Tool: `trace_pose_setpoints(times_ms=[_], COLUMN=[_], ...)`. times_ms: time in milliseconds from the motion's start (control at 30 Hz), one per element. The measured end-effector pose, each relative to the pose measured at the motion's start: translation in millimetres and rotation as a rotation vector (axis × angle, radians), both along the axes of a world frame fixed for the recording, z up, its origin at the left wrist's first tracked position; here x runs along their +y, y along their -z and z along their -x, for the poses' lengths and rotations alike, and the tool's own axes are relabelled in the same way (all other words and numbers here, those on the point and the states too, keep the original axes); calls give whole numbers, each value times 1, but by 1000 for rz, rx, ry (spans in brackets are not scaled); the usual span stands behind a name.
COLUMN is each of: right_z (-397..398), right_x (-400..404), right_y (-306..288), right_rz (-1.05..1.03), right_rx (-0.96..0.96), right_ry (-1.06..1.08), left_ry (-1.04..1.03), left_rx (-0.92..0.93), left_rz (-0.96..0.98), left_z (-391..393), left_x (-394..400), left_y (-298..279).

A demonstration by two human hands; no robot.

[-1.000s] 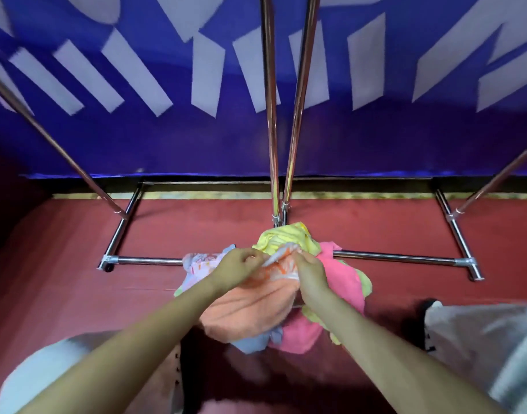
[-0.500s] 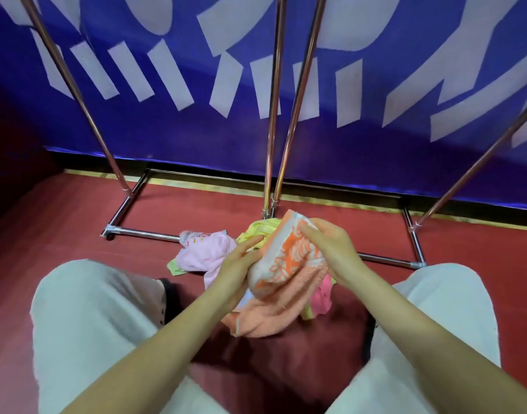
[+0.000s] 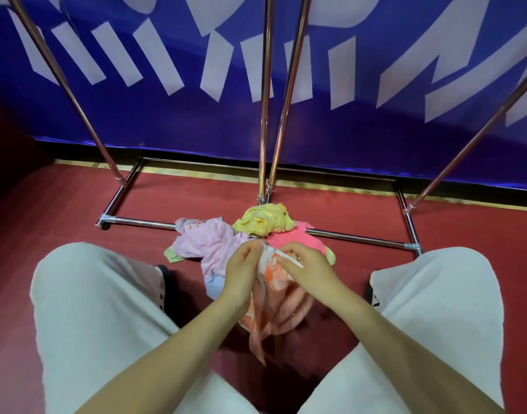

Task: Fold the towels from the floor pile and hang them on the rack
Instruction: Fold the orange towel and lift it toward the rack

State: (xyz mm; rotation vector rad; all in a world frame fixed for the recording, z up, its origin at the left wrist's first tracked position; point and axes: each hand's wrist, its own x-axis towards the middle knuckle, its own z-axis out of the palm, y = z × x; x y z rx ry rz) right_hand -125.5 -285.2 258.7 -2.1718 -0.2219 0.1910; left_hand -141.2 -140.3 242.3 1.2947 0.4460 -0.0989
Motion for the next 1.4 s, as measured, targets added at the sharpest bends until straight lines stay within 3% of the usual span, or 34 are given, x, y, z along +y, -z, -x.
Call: trace_pose_setpoints(times_ms=[100, 300, 567, 800, 933, 1033, 1167, 1333, 1400], right_z=[-1, -2, -2, 14, 14, 11, 7, 8, 8], right_x=[-2, -1, -7, -7, -20, -26, -27, -20, -14], right_y=[4, 12, 26, 41, 52, 49, 29, 4, -3], right_rz=[46, 22, 31, 104, 161, 59, -81, -216, -251], right_rx=[-24, 11, 49, 71, 105, 114, 61, -6, -10], right_ry=[-53, -44, -36, -98, -112, -2, 132, 183, 168], left_ry=[-62, -23, -407, -561, -642, -511, -360, 57, 137], left_rx=[-45, -90, -100, -97, -47, 50, 170, -91, -158], left_rz=[49, -119, -111, 172, 223, 170, -90, -434, -447], left_z=[-4, -22, -45, -47, -47, -45, -37, -14, -8], left_x=[-3, 11, 53, 92, 119, 125, 98, 45, 25], left_y=[-6, -8, -7, 3, 15, 18, 10, 5, 1])
